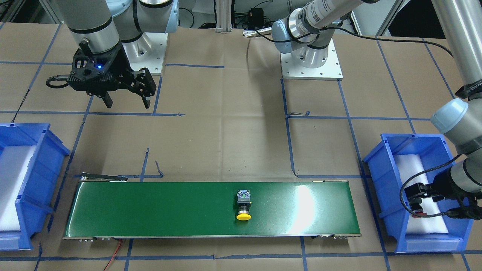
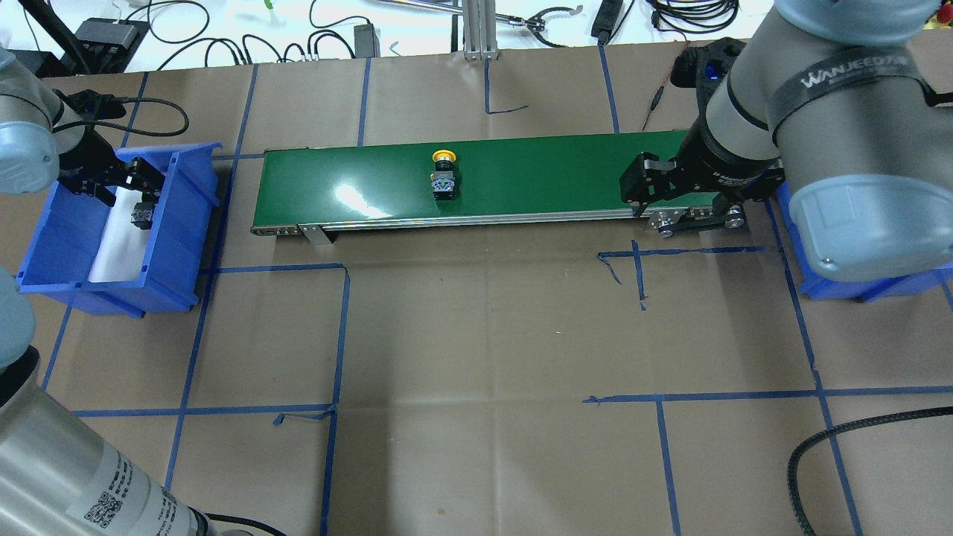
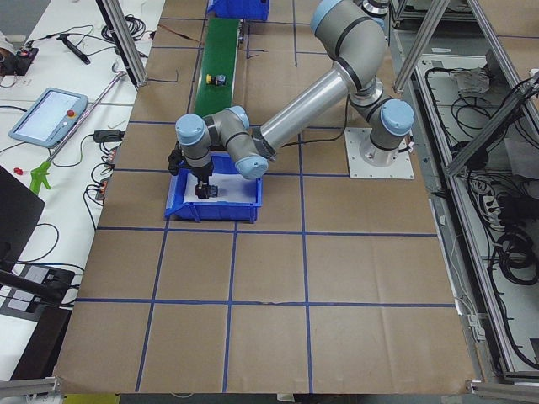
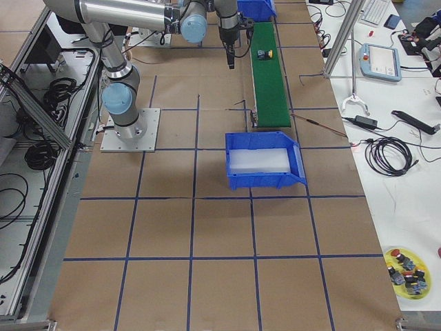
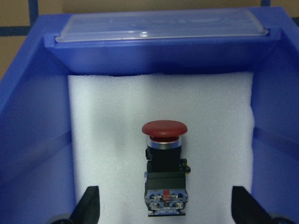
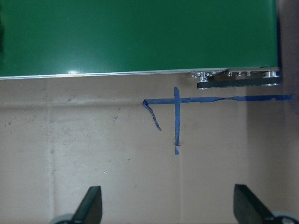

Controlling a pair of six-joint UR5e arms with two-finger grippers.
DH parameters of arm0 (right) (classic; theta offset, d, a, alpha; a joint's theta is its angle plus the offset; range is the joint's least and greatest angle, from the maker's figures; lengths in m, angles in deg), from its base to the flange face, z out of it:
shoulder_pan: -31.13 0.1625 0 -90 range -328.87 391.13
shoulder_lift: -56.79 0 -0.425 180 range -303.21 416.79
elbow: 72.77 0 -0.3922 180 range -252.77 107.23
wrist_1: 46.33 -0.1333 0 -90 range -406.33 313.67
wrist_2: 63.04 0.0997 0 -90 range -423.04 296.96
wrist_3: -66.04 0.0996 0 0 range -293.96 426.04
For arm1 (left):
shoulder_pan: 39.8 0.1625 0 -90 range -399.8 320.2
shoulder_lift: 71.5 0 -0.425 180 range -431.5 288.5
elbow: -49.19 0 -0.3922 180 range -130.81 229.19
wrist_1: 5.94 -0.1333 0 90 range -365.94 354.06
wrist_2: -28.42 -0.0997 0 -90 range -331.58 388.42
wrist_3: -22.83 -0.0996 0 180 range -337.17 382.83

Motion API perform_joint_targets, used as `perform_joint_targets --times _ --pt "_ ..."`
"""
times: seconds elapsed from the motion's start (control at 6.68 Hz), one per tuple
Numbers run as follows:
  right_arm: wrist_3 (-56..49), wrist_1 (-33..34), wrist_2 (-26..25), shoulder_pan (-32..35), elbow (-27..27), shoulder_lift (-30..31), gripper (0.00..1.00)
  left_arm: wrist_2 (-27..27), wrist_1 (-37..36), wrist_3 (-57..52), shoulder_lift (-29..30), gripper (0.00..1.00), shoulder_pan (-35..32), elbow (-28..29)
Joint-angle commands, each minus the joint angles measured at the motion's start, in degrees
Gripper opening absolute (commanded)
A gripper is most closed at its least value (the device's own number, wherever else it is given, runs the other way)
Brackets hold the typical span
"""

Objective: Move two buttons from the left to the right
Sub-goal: 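Grasp the red button with the left gripper while the right arm advances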

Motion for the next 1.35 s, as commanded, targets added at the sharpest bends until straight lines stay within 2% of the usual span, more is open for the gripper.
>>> perform_joint_targets --times 0.0,0.15,0.3,0.45,0.6,0.9,1.05,1.2 --pt "0.4 7.08 0.13 0.0 1.12 -2.83 1.0 -0.24 -2.03 0.07 1.53 0.99 0.03 -0.07" --pt "0.49 9.73 0.13 0.0 1.04 -4.5 1.0 -0.24 -2.04 0.15 1.63 0.99 0.03 0.02" --pt "0.49 9.84 0.13 0.0 1.04 -4.78 1.0 -0.15 -2.04 0.15 1.54 0.9 -0.06 0.02" --pt "0.49 10.02 0.13 0.0 1.04 -4.87 1.0 -0.24 -2.04 0.68 1.63 0.59 -0.06 0.19" --pt "0.49 10.11 0.22 0.0 0.86 -5.48 1.0 0.02 -1.78 2.07 1.63 0.33 -0.06 0.37" --pt "0.49 10.19 0.39 0.0 0.42 -6.19 1.0 0.11 -1.08 2.18 1.28 0.02 -0.06 0.54" --pt "0.49 10.72 0.39 0.0 0.77 -6.19 1.0 0.03 -0.12 2.26 0.93 0.0 -0.06 1.33" --pt "0.49 10.72 0.39 0.0 0.69 -7.06 1.0 -0.32 3.98 2.35 -0.82 0.0 -0.15 2.47"
